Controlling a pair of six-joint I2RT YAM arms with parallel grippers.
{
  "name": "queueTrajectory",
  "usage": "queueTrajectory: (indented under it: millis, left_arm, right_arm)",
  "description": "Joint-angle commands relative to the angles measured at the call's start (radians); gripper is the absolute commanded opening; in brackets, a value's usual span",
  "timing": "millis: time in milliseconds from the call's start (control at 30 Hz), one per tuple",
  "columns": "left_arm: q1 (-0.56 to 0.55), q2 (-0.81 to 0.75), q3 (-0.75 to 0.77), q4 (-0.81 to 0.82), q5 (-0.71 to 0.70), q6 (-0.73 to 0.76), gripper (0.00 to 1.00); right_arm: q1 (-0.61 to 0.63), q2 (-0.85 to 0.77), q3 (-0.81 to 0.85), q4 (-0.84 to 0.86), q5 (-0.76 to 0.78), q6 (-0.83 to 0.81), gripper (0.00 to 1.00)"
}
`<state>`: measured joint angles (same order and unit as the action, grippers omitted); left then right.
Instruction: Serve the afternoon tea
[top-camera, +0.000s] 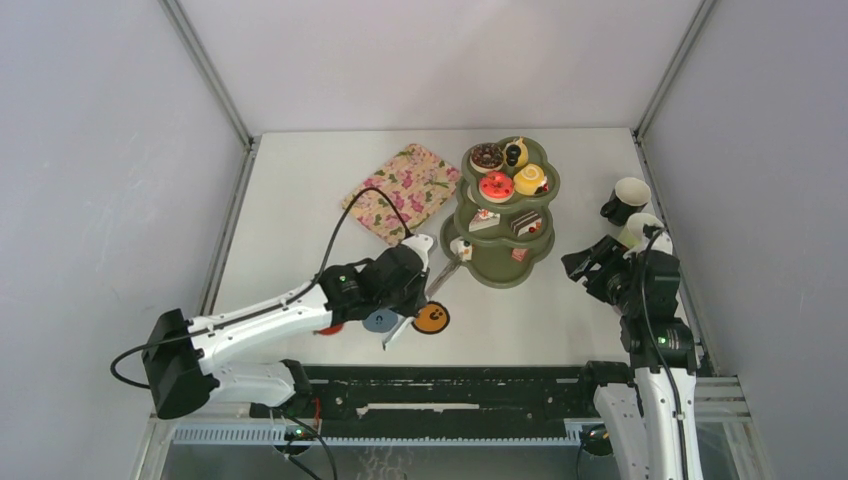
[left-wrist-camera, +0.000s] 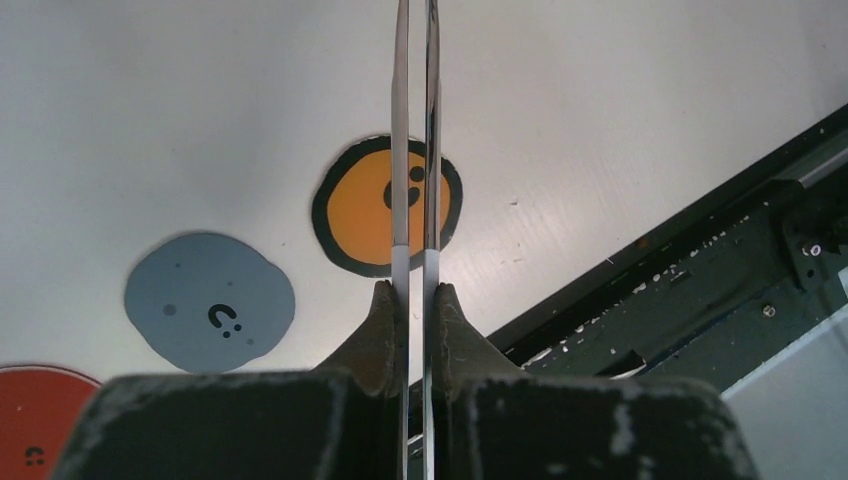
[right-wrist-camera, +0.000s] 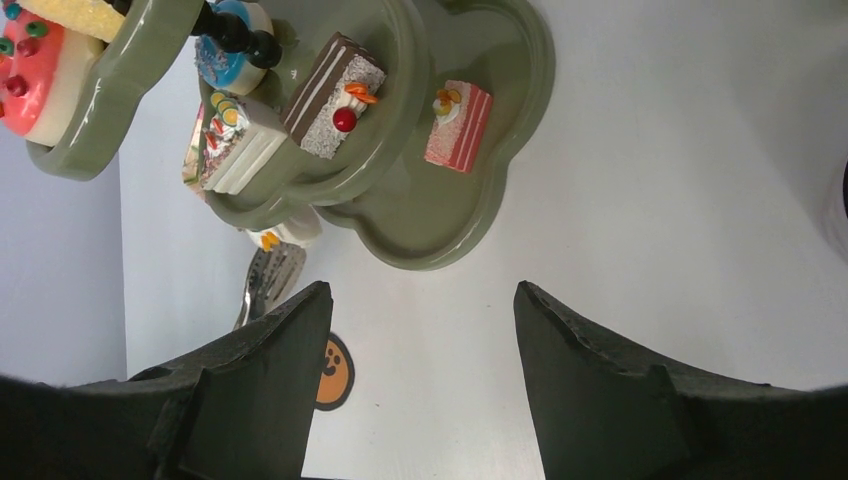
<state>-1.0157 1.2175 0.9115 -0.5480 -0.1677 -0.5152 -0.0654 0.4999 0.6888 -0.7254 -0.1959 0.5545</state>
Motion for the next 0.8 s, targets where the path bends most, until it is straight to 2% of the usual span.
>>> queueTrajectory:
  millis: [0, 467, 767]
  left_arm:
    - [-0.027, 0.014, 0.034, 0.069, 0.040, 0.020, 0.00]
    - [-0.060, 0.190, 0.135, 0.196, 0.099, 0.074, 0.00]
    - [-0.061, 0.320, 0.208, 0.204, 0.057, 0.065, 0.00]
  right_arm:
    - [0.010, -0.017, 0.011, 0.019, 0.002, -0.003, 0.75]
    - [0.013, -0.049, 0.041, -0.044, 0.040, -0.020, 0.75]
    - [0.012, -0.055, 0.042, -0.051, 0.041, -0.007, 0.75]
